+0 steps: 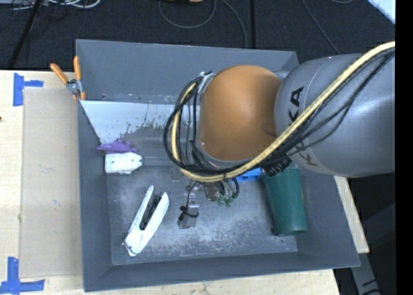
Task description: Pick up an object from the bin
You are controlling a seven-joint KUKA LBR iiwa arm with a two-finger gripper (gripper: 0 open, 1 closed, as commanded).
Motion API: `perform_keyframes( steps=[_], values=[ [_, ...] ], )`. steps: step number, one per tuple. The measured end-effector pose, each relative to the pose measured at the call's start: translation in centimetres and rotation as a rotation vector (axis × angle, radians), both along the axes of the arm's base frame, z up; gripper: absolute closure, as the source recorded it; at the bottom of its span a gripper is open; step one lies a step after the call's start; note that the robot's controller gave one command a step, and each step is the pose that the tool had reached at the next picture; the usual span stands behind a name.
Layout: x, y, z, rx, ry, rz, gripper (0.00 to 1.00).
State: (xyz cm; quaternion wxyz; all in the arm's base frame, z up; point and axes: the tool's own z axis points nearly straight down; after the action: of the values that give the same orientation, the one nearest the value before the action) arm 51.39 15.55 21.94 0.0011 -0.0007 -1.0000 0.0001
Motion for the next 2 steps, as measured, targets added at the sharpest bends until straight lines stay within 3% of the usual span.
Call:
perform_keyframes(
  steps=[2],
  values=[
    [1.3,5.1,-6.1,0.001,0.003,0.472,0.00]
  ],
)
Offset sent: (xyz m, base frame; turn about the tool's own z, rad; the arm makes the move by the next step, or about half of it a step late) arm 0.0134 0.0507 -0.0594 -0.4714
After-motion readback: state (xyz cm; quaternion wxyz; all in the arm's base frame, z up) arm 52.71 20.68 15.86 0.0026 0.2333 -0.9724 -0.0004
